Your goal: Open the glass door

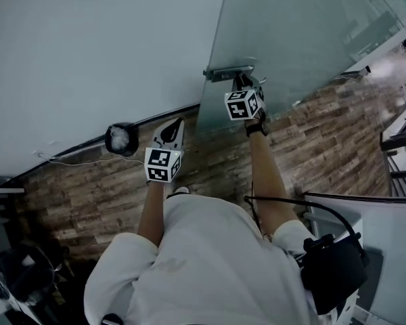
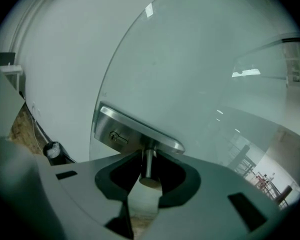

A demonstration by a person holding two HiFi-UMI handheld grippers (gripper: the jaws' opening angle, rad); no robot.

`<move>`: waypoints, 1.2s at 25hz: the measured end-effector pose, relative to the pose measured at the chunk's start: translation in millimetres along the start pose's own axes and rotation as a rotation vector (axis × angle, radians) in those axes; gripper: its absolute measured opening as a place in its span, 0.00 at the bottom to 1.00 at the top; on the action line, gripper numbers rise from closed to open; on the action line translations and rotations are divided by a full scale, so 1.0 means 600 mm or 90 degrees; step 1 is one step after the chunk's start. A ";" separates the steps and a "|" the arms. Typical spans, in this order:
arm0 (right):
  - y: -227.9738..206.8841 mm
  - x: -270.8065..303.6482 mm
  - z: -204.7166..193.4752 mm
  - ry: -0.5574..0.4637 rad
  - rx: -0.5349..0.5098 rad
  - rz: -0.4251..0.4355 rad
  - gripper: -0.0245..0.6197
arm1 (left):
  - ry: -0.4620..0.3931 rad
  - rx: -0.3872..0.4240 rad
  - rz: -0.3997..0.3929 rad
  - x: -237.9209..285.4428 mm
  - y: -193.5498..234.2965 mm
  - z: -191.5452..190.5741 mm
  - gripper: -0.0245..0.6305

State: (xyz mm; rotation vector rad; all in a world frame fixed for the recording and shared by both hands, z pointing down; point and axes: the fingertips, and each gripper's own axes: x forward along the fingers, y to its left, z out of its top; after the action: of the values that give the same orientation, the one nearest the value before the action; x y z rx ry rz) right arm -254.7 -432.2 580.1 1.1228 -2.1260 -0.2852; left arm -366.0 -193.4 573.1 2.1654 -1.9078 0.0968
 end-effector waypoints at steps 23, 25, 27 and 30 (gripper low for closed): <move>-0.012 0.163 0.103 -0.073 0.043 0.029 0.19 | 0.039 0.055 -0.093 0.283 0.053 0.084 0.04; -0.008 0.174 0.106 -0.058 0.059 0.025 0.19 | 0.040 0.059 -0.122 0.294 0.057 0.088 0.04; -0.007 0.196 0.114 -0.050 0.061 0.015 0.19 | 0.043 0.068 -0.158 0.317 0.066 0.091 0.04; -0.037 0.213 0.133 -0.114 0.130 -0.023 0.19 | 0.050 0.084 -0.213 0.368 0.076 0.098 0.04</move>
State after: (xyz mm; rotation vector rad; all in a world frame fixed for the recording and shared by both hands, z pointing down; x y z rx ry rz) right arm -342.4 -556.5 573.2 1.2954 -2.3359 -0.1941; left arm -387.1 -425.7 570.6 2.4953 -1.5122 0.2468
